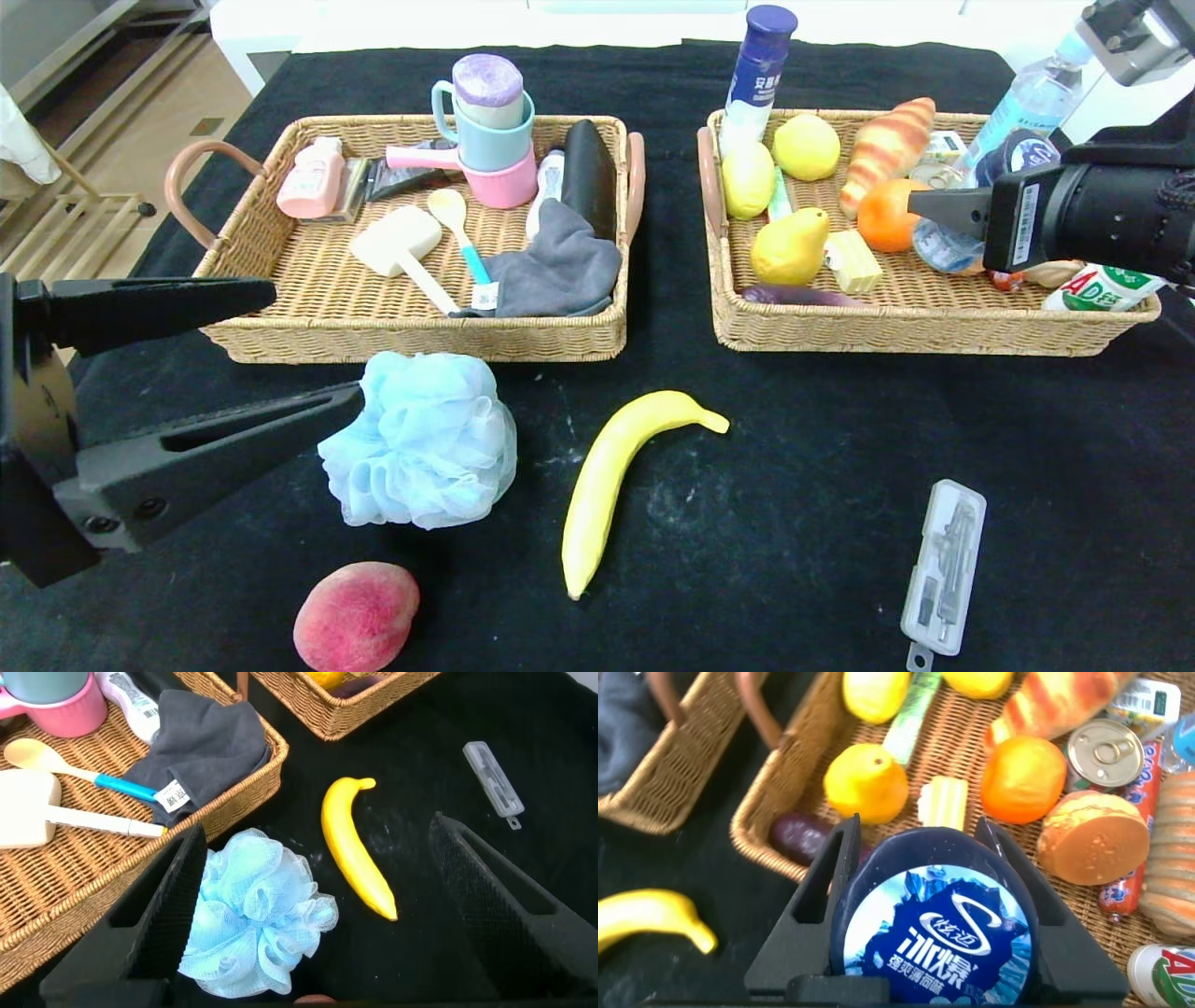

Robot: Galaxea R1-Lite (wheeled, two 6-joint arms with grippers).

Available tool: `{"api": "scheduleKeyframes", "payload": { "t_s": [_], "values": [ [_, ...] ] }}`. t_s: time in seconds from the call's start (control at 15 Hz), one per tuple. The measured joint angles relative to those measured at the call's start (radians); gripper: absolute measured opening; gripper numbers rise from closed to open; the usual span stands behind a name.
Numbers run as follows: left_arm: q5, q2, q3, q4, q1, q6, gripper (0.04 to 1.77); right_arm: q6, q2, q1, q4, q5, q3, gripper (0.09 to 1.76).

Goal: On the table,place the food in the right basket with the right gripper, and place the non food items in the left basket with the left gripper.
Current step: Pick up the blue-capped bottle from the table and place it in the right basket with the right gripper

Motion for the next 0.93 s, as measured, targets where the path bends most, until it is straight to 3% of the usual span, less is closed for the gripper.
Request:
{"api": "scheduleKeyframes", "payload": {
  "t_s": [0.33,0.93],
  "values": [
    [0.000,0.001,0.001,0.000,0.000,0.000,1.72,0.038,0.098,-0.093,-0.002,0.021,-0.083,0.90],
    [0.000,0.002,0.001,-0.001,0.000,-0.001,1.72,0.074,0.204,-0.127,-0.007,0.057,-0.151,0.90]
  ]
}}
